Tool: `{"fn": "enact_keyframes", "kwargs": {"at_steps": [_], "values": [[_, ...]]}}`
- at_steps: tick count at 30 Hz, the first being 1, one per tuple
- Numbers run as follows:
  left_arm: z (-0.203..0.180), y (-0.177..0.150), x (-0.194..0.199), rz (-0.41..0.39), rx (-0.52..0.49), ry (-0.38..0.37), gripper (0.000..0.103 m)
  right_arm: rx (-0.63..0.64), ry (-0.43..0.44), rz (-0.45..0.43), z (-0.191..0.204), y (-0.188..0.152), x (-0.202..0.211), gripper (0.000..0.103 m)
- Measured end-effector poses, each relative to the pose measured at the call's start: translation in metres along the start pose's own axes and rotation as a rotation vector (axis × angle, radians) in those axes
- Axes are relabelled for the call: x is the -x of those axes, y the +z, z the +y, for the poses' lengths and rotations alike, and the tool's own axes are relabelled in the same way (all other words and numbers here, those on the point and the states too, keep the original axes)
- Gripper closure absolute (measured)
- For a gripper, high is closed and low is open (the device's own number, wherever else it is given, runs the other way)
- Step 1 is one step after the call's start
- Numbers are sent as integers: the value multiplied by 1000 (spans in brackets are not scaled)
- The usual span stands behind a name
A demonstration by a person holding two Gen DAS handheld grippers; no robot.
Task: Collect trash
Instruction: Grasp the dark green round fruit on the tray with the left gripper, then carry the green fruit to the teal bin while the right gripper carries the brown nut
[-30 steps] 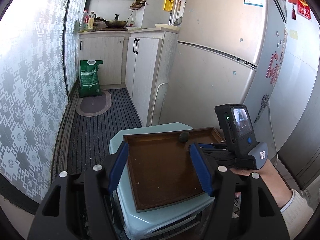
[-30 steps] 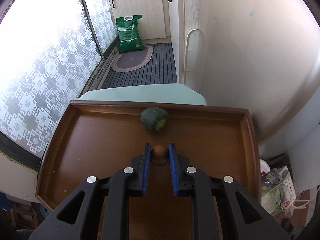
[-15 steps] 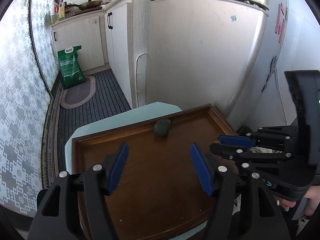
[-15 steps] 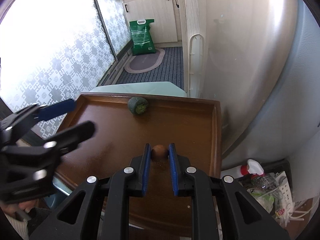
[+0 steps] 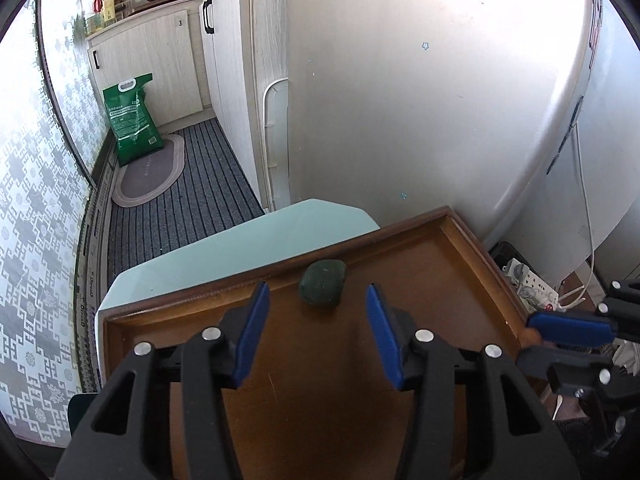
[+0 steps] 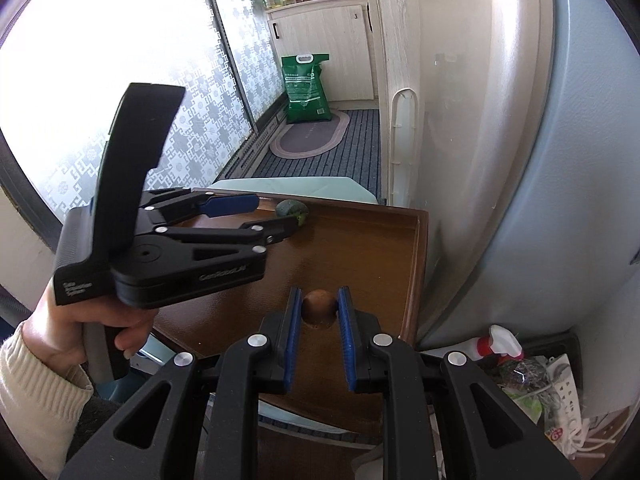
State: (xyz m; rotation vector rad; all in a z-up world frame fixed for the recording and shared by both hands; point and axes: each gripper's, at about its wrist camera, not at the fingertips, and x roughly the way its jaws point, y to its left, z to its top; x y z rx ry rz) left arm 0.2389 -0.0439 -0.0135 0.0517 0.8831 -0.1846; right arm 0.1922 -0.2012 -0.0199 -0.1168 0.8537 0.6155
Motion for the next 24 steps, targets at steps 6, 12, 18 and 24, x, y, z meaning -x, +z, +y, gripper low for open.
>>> {"fn": "enact_keyframes", "kwargs": {"at_steps": [6,12,18,24], "values": [[0,5,-12,30,-7,14,57,7,12,8,-1,-1,1,85],[-1,5,-16,40,-2,5,65,30,40,-40,6,2,25,85],[1,4,-21,48,5,1,75,48,67,-112,14,6,59,85],[4,5,-20,41,19,-15,77,53,95,-142,18,9,72,85]]}}
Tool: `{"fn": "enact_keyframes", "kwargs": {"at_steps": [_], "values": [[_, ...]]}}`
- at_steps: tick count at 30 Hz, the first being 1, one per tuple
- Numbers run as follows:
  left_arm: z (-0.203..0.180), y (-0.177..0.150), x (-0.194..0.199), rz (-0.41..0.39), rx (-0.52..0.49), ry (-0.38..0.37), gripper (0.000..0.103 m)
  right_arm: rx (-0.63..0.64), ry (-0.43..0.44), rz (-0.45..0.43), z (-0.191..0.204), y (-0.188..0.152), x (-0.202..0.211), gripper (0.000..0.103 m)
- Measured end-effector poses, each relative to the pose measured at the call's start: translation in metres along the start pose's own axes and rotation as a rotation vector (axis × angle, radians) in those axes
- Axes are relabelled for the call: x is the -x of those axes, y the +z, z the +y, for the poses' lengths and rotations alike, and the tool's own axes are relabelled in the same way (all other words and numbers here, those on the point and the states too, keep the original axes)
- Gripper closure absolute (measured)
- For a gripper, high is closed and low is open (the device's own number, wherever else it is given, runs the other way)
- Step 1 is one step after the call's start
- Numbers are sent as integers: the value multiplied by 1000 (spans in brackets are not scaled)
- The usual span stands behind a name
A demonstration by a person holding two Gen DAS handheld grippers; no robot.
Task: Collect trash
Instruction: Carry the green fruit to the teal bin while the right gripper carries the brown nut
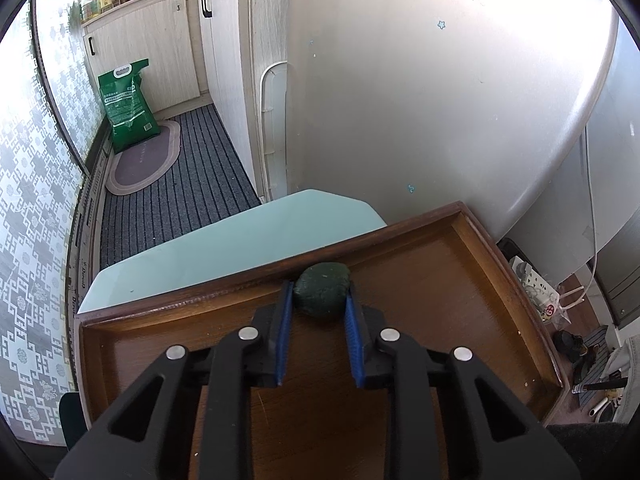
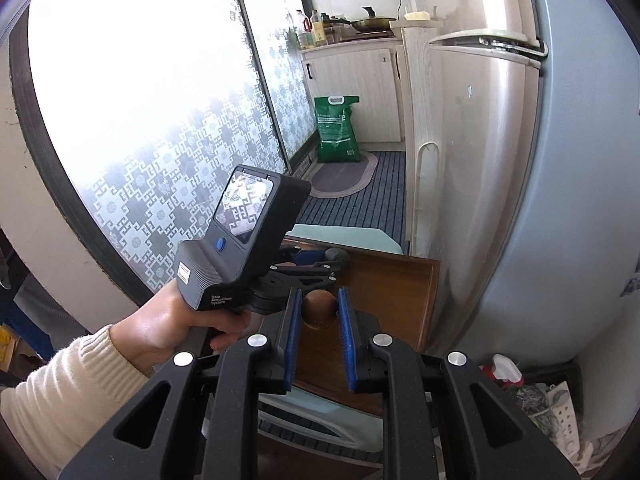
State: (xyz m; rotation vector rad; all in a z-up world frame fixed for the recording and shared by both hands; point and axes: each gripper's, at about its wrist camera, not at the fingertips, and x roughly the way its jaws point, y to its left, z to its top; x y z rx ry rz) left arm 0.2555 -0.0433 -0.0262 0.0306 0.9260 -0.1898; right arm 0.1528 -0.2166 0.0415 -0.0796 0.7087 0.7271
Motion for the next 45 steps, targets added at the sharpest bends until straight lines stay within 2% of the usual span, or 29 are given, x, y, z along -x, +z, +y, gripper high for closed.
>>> {"fn": "enact_keyframes", "kwargs": {"at_steps": [11,20,29,35,40,45], "values": [[9,-14,38,-58,55,-43,78,51,72,-67,34,13,14,85],[37,-36,84,-108,100,-41,78,129,164,-114,96,33,17,85],[101,-72,147,-178,190,11,78,162,222,-66,141,35,-20,85],[146,-97,171,-193,257,51,78,201,264,-13,179,33,-54,85],[181,-120,179,-175,308,89,78,227,274,42,202,28,-85,85],[207,-144,170,-116,349,99,78,232,268,99,215,22,-116,85]]}}
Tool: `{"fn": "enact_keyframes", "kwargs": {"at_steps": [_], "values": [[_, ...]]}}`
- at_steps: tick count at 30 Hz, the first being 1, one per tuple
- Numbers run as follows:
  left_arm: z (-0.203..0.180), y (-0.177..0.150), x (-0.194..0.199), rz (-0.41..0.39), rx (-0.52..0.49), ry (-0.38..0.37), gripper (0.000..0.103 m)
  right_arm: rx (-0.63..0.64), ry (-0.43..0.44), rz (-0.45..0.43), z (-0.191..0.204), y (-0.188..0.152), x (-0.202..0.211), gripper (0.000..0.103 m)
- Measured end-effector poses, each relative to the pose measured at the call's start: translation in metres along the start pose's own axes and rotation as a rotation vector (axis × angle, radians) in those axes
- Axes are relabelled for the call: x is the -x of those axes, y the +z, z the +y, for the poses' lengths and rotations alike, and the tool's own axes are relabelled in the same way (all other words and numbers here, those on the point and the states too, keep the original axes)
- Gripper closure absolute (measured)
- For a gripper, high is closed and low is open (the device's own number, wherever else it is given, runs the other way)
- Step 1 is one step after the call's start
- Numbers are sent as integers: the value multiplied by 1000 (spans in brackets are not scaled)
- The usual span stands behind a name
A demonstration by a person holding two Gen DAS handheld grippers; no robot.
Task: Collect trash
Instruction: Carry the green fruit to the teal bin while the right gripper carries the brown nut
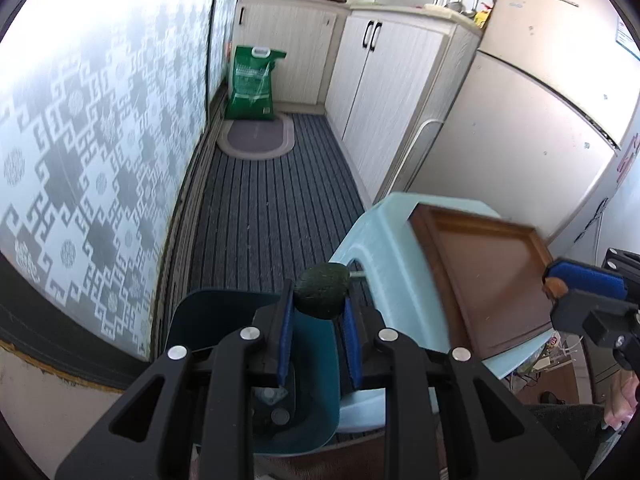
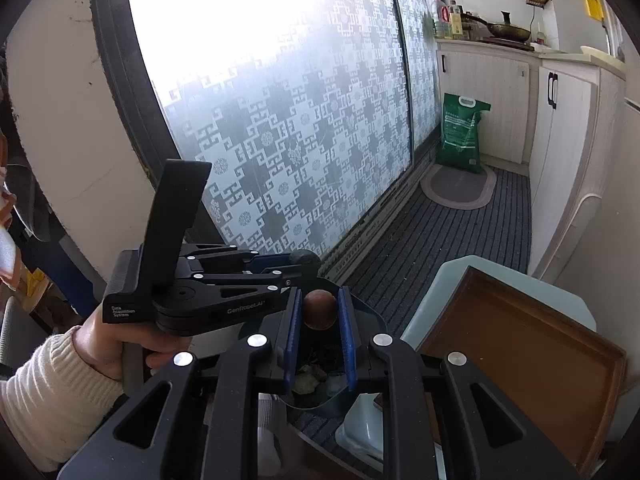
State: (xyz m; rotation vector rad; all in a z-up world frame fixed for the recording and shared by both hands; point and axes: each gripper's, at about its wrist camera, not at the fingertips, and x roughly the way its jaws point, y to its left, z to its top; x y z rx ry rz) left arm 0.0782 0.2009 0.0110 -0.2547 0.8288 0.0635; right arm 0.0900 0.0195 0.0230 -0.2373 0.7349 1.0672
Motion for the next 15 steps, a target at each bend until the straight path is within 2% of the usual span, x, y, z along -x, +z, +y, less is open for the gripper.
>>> {"fn": "enact_keyframes", "kwargs": {"at_steps": [9,15], "values": [[25,-30,-25,111,-3,59,78,-11,10,85,6,-3,-49,85],[35,-46,-42,175,-14,70,78,-20,14,135,9,-4,-75,85]]}}
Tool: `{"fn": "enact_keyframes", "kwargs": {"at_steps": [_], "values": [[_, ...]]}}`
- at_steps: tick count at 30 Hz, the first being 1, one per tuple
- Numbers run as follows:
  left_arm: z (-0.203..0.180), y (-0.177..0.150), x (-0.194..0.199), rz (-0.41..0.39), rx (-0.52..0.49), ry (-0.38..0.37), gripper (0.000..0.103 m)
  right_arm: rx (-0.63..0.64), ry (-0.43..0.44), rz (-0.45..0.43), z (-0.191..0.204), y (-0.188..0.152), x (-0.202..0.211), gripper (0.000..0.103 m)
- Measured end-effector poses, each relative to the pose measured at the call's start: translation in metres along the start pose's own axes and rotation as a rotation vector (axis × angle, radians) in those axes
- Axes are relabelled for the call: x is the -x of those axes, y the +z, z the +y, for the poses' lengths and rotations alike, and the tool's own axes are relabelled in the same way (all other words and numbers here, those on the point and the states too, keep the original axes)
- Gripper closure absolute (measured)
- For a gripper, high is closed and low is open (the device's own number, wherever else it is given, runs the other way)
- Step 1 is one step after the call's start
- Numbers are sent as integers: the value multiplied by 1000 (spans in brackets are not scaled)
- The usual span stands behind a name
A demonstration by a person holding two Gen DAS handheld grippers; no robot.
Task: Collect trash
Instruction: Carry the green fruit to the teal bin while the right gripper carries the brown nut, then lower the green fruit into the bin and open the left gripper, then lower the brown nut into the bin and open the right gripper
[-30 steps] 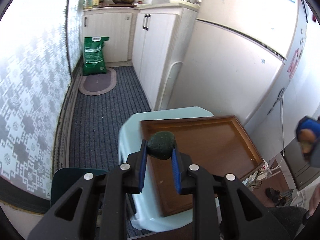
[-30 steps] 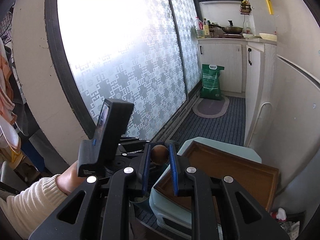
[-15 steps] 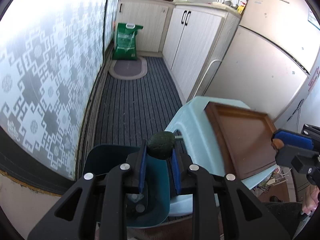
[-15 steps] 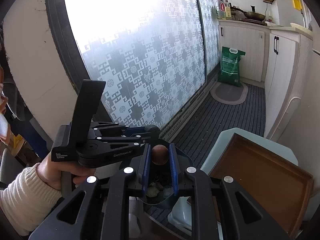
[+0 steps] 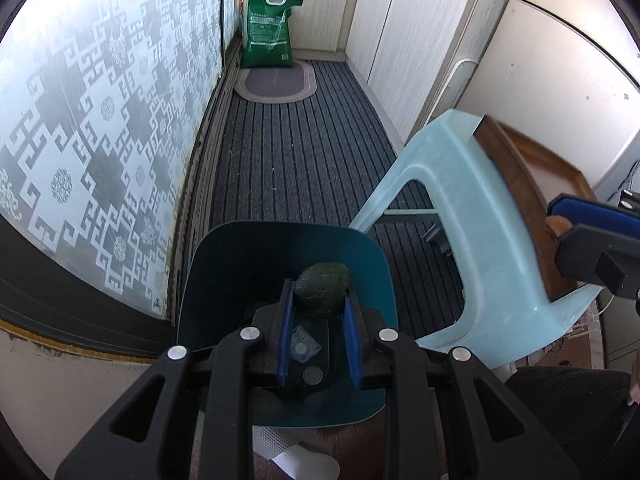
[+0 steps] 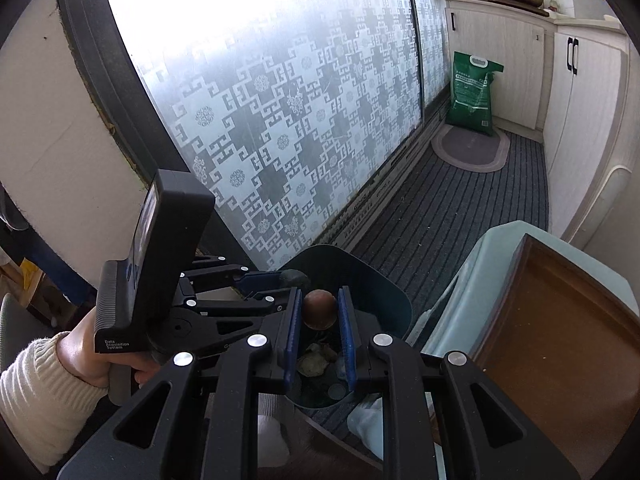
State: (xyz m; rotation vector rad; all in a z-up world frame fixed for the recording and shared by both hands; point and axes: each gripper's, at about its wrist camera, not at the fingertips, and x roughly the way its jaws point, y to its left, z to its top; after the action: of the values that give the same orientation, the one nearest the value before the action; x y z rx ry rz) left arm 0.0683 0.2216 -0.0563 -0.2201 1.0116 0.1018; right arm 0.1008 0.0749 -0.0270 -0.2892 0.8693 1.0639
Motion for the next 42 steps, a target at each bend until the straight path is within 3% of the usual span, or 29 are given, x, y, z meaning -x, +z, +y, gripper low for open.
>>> {"fn": "enact_keyframes", "kwargs": {"at_steps": [17,24,26,29,35,42], "values": [[36,-34,-65,201,66,-9,78,-15,-16,156,11,-7,-77,85],[40,-49,-86,257,57,23,76,-25,-30,191,10,-10,-92,85],[41,-49,-84,249,58,24,67,-23,-34,196,10,-10,-96,85],[43,-47,-77,229,63,18,67,-16,-40,206,13,-10,-103,85],[44,-40,-55,166,56,12,67,-21,-59,222,14,-11,-116,85],[41,-30,-13,52,51,25,76,-15,-88,242,15,-14,-130,85]]}}
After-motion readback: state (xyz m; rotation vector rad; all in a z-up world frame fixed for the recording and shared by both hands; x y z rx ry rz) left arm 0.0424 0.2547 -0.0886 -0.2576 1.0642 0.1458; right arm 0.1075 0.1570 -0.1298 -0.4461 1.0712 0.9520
